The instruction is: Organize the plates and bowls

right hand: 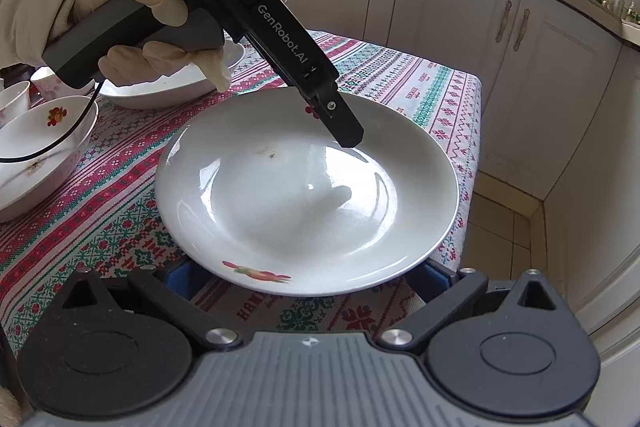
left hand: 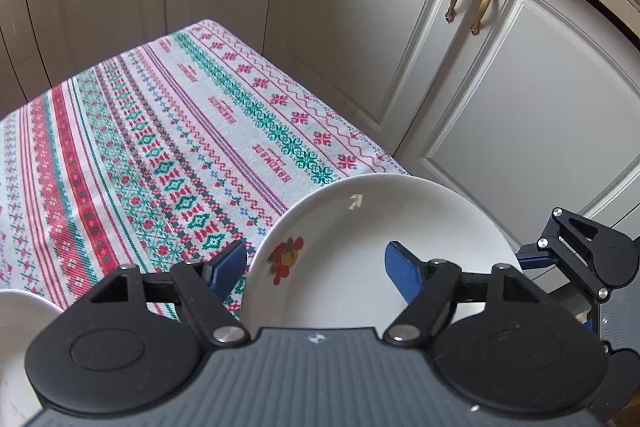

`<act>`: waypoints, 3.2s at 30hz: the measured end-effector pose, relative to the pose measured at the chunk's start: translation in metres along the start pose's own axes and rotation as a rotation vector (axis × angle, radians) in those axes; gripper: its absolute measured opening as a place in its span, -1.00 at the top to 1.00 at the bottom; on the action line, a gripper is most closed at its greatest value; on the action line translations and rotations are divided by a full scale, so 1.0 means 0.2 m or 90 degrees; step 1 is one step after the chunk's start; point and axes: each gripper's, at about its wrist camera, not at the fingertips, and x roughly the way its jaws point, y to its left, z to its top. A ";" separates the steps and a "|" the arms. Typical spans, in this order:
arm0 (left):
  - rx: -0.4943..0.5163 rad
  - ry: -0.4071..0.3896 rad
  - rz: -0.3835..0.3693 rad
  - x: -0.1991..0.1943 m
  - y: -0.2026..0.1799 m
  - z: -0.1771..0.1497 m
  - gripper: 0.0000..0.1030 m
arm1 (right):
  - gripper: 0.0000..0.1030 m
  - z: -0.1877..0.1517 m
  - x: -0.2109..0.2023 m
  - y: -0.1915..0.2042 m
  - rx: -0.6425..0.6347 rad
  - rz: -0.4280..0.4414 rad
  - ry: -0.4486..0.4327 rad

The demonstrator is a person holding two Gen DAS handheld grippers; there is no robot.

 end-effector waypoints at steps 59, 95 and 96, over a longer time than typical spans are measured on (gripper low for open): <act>-0.068 -0.094 0.231 -1.00 -0.19 -1.64 -0.77 | -1.00 -0.03 -0.44 0.75 0.048 -0.016 -0.094; -0.113 -0.129 0.269 -0.90 -0.23 -1.56 -0.68 | -1.00 0.36 -0.01 0.77 -0.148 0.215 -0.011; -0.118 -0.128 0.270 -0.90 -0.23 -1.56 -0.68 | -1.00 0.38 0.01 0.77 -0.154 0.223 -0.006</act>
